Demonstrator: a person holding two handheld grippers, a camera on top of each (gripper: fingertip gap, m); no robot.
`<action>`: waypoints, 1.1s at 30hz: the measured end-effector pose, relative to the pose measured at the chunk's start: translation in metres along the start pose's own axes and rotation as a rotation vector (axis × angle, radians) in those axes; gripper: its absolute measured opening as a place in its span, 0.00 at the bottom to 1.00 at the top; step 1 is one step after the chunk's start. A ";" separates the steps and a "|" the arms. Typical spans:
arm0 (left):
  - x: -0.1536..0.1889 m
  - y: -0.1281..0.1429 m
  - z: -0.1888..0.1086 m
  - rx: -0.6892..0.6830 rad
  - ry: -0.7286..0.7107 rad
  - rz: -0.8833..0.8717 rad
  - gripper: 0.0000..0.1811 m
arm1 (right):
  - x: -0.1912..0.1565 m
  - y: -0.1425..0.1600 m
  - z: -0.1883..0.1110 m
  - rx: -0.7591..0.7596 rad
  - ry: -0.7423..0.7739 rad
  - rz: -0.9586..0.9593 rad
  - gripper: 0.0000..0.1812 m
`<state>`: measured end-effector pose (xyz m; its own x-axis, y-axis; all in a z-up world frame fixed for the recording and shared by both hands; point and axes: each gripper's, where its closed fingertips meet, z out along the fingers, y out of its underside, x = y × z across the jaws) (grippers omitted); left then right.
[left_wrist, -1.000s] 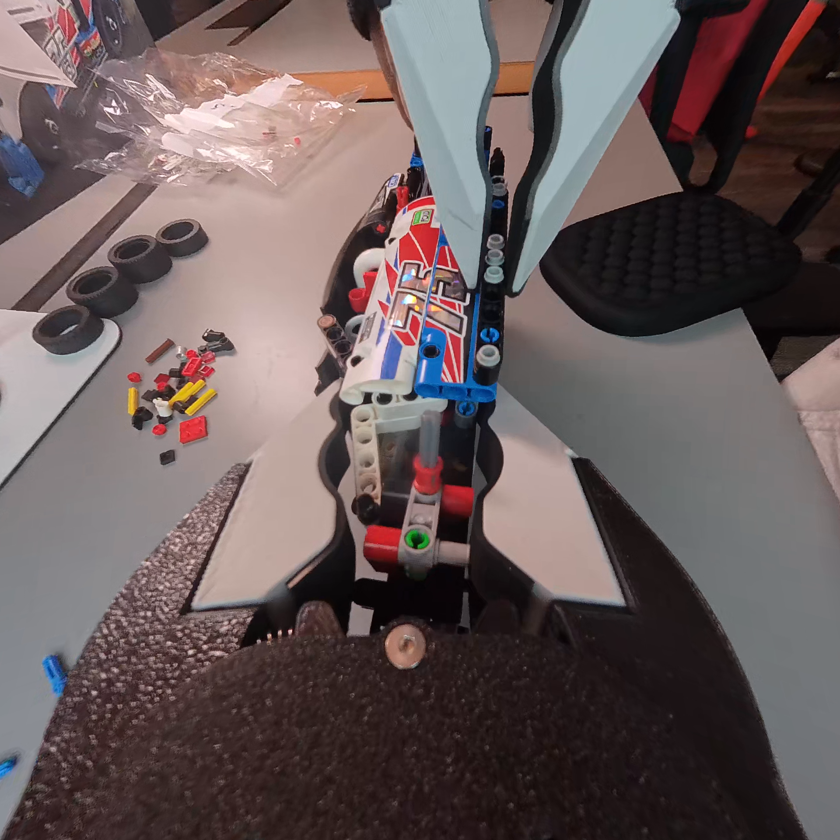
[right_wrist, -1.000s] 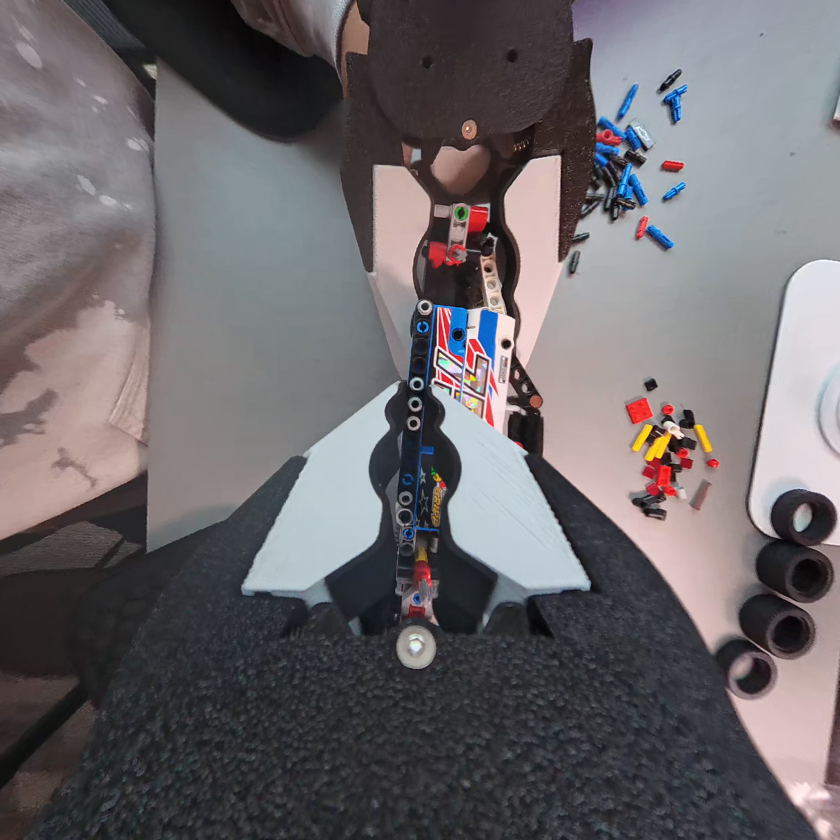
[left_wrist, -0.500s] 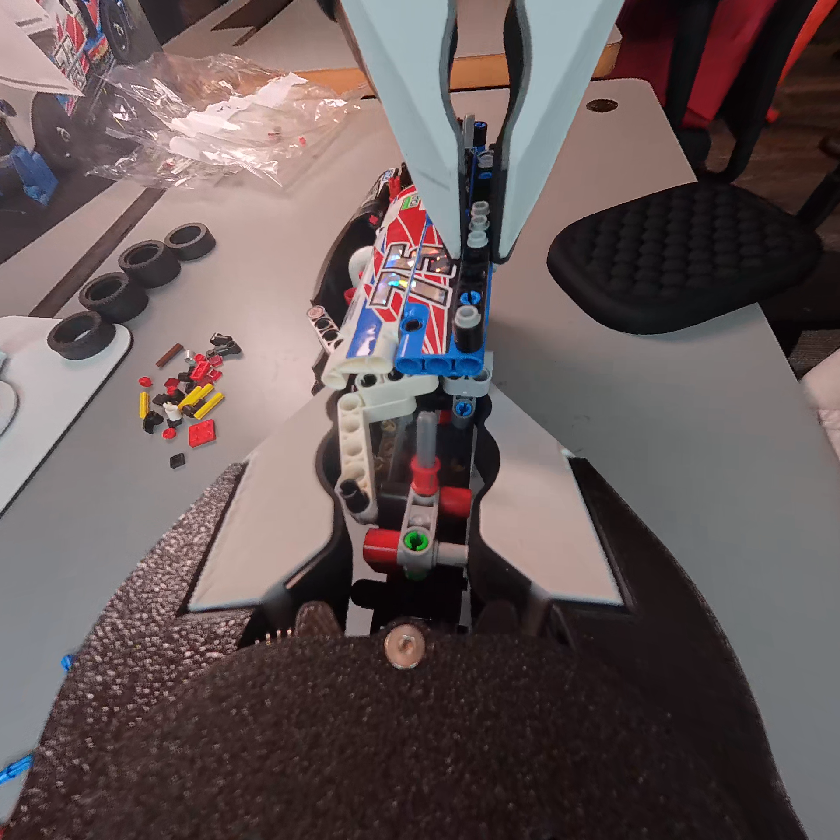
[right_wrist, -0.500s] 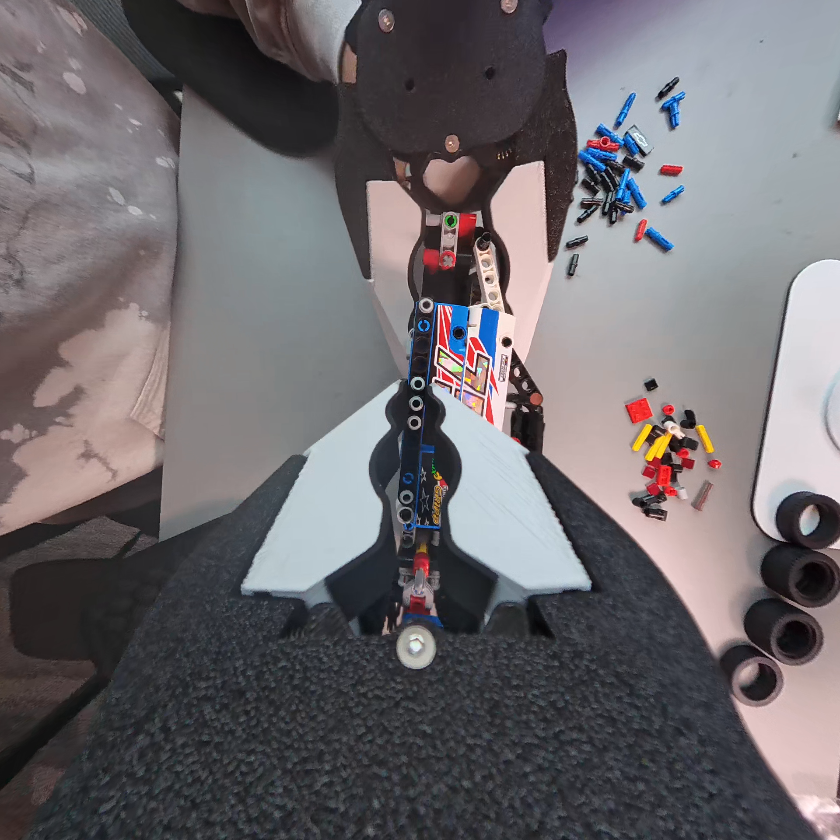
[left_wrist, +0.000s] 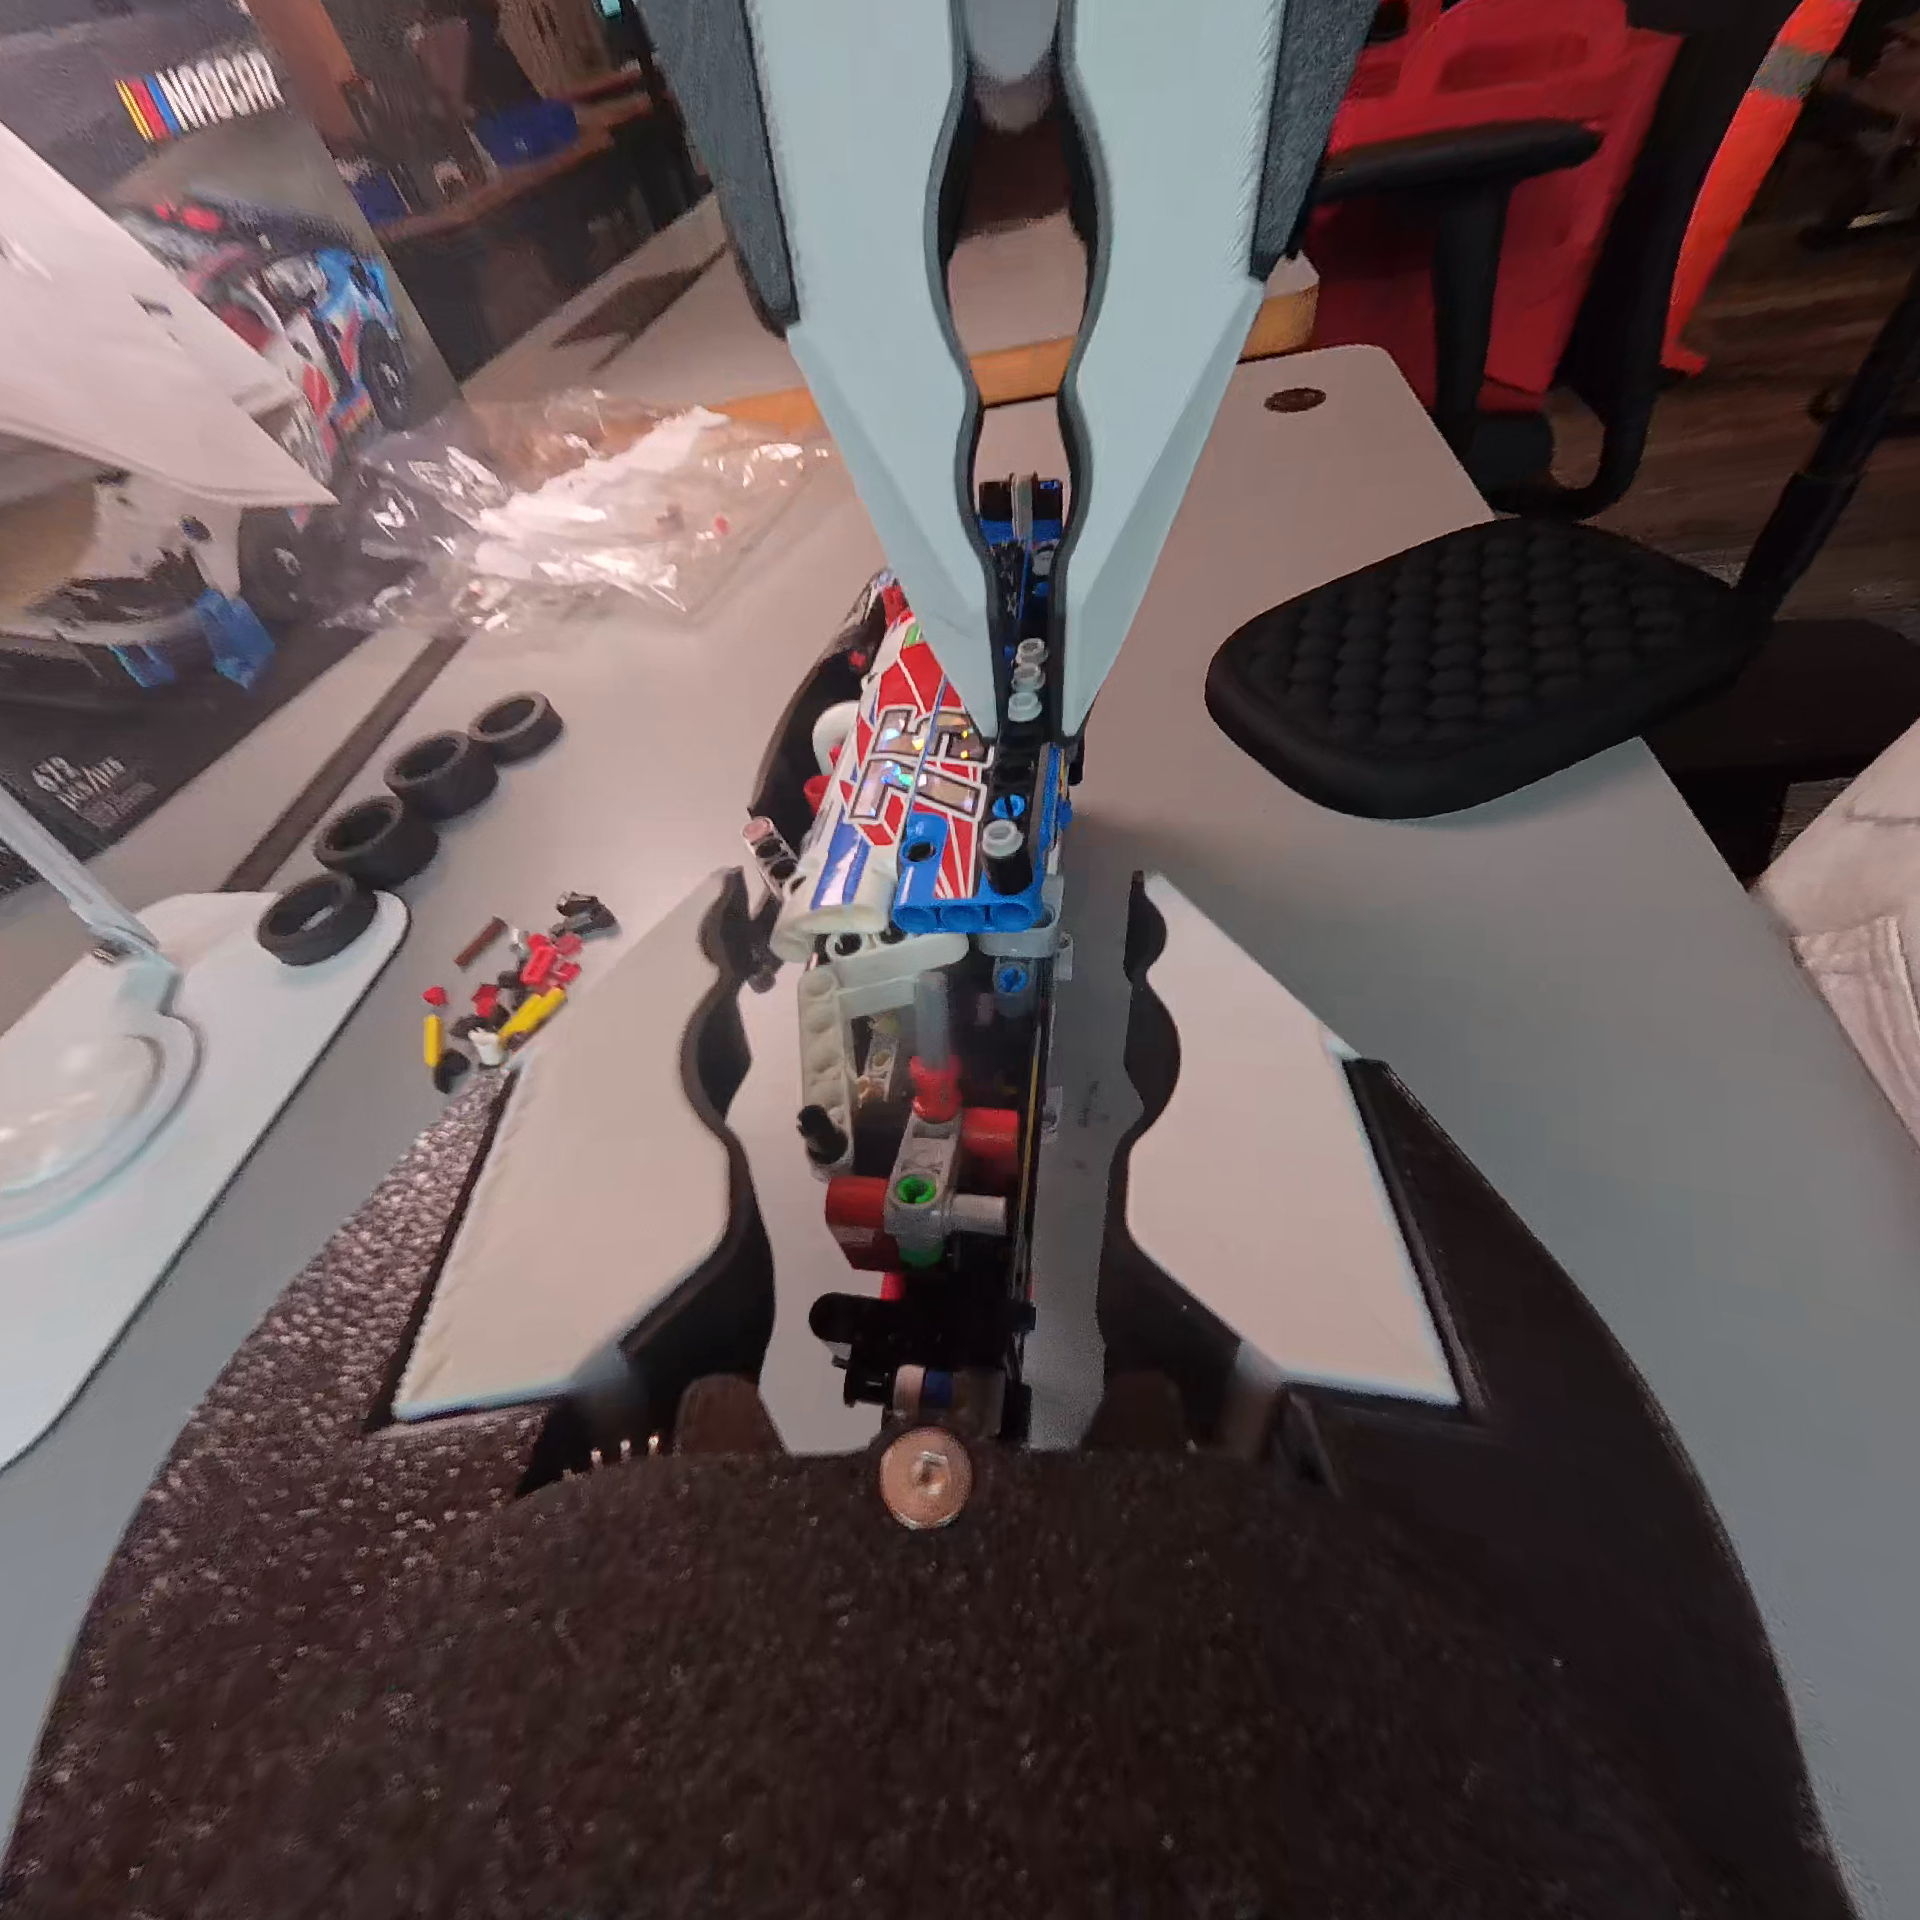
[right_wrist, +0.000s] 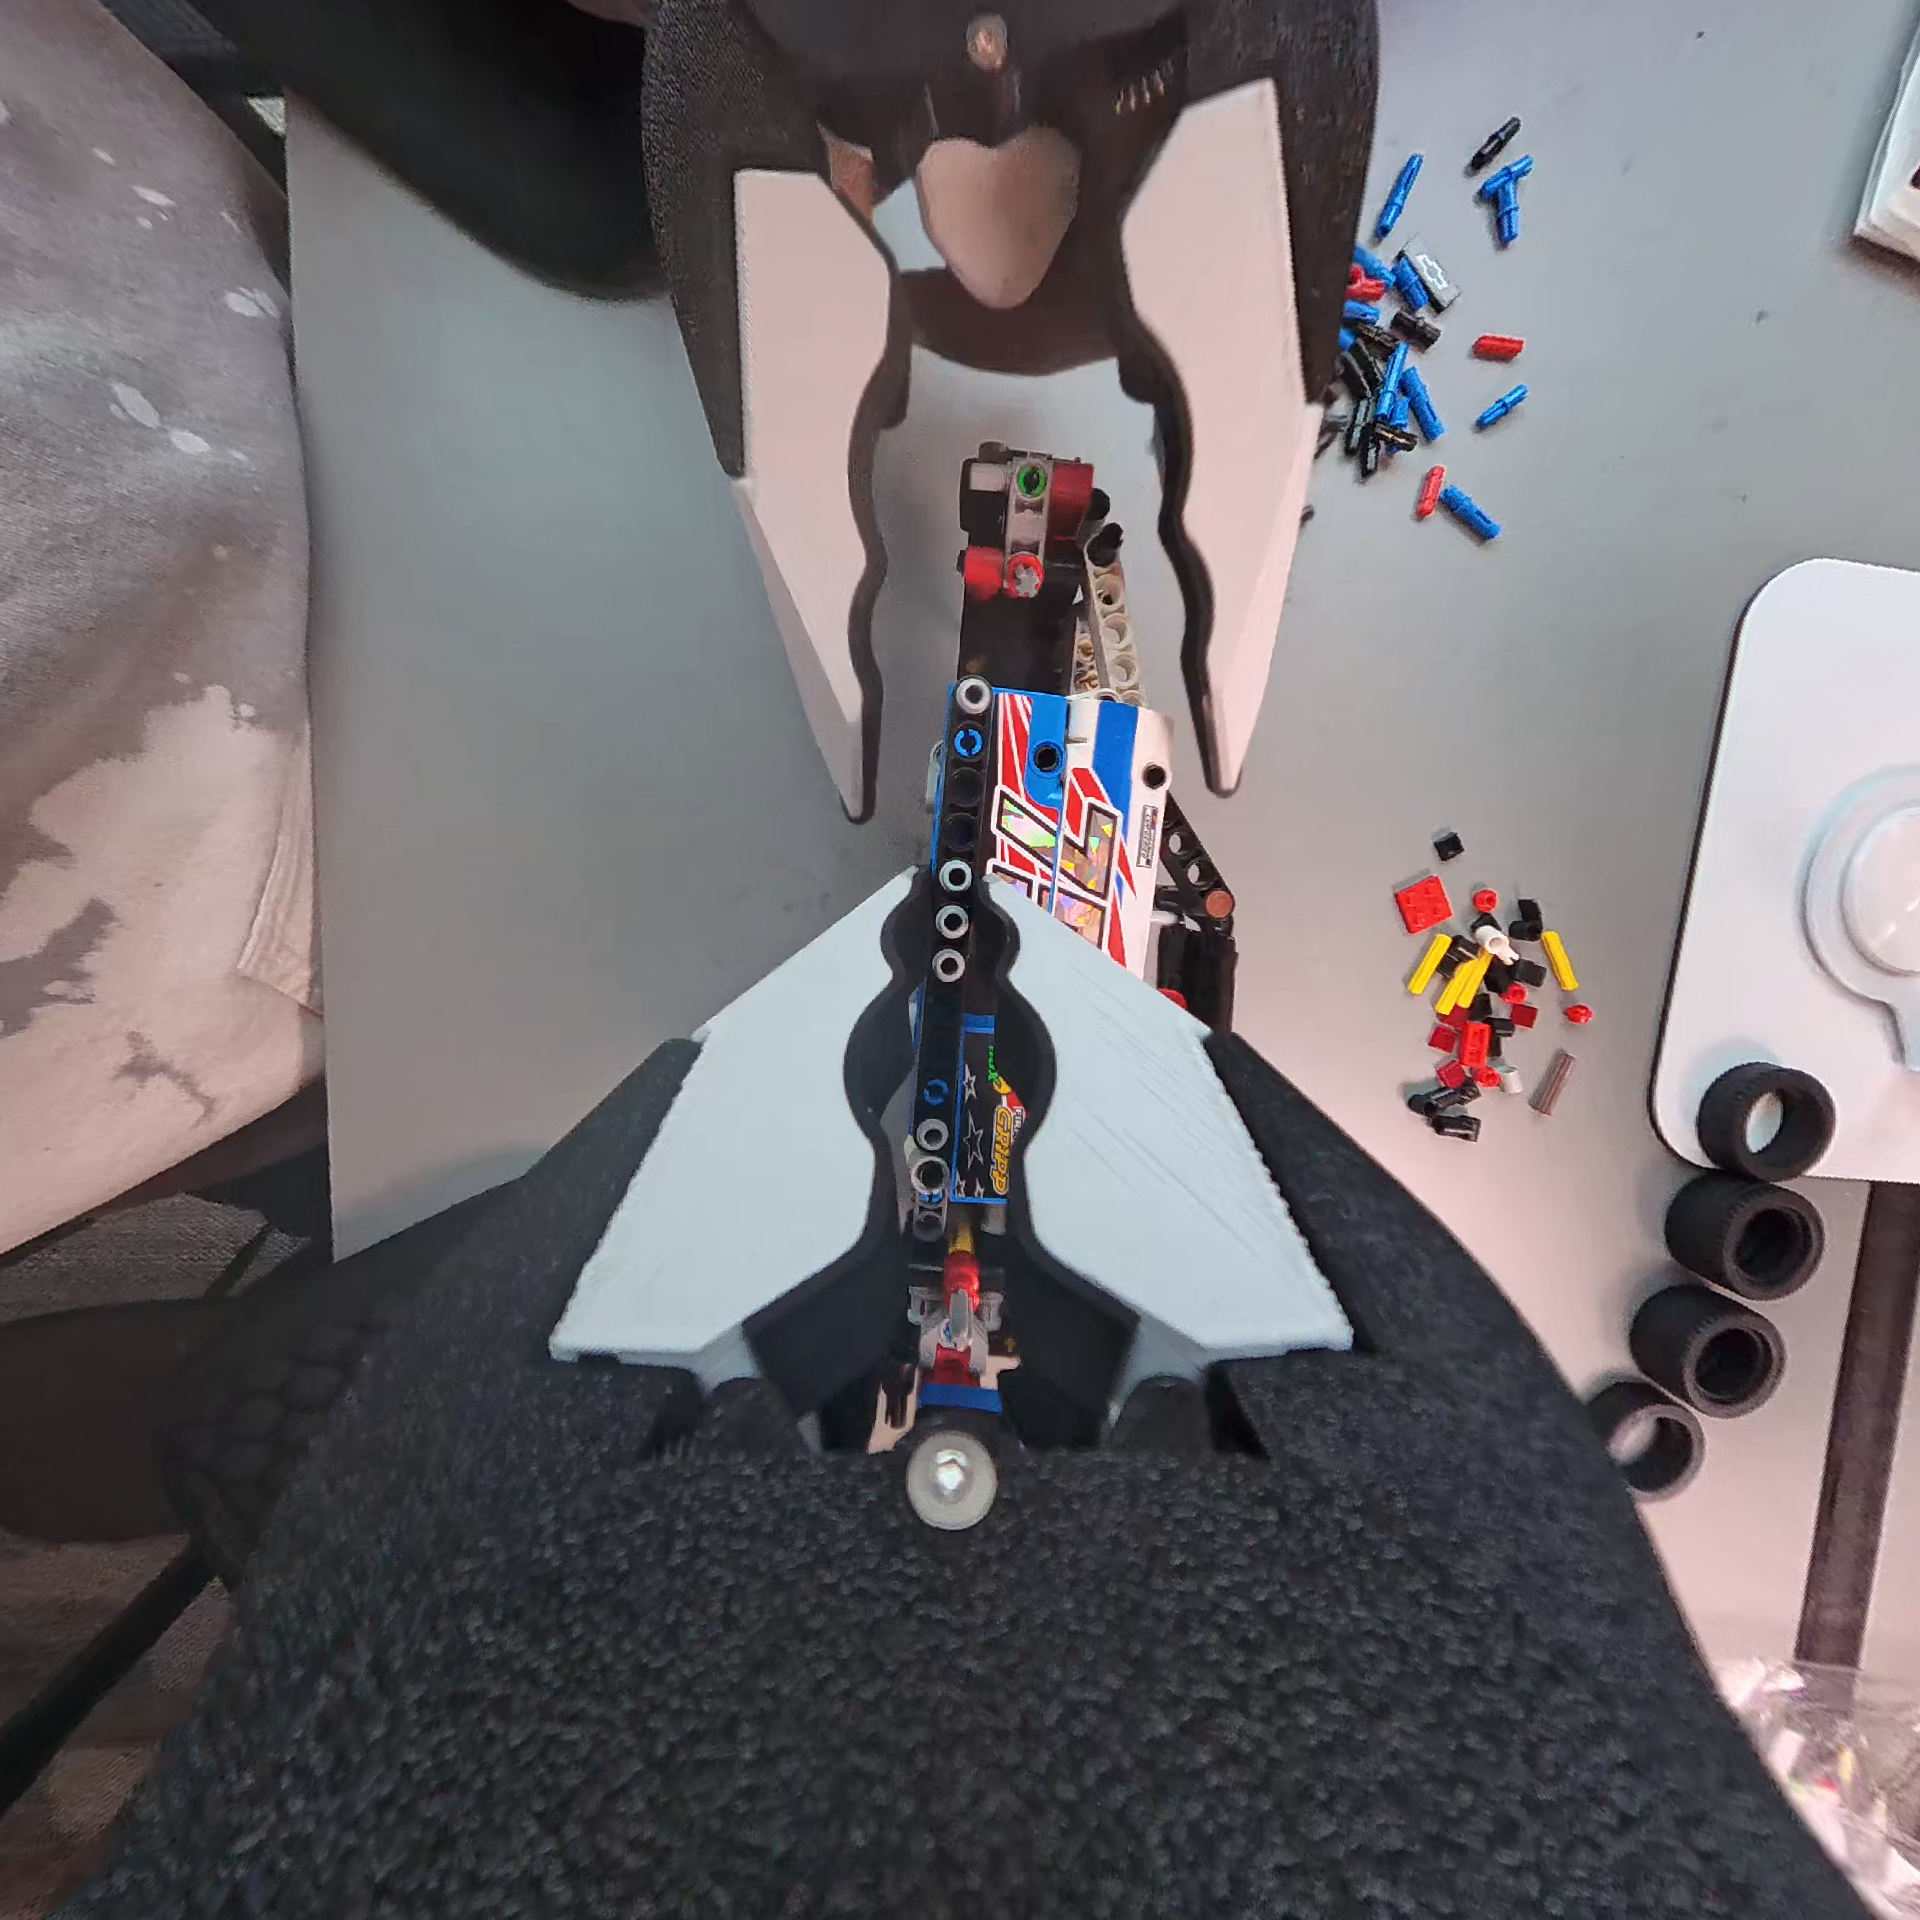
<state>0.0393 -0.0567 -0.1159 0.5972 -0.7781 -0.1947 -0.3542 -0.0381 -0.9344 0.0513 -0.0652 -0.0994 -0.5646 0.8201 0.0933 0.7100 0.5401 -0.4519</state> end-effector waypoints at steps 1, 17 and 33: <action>0.000 -0.004 -0.003 0.015 -0.008 0.029 0.37 | 0.000 0.000 0.000 0.005 -0.007 0.000 0.04; 0.005 -0.006 0.001 0.008 -0.024 0.084 0.23 | -0.003 -0.011 0.008 -0.013 -0.015 -0.051 0.05; 0.014 -0.013 0.005 0.035 -0.072 0.220 0.13 | -0.004 -0.010 0.000 0.179 -0.178 0.074 0.03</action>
<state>0.0554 -0.0637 -0.1080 0.5585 -0.7188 -0.4140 -0.4566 0.1502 -0.8769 0.0471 -0.0740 -0.0953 -0.5904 0.8013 -0.0965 0.6751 0.4249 -0.6031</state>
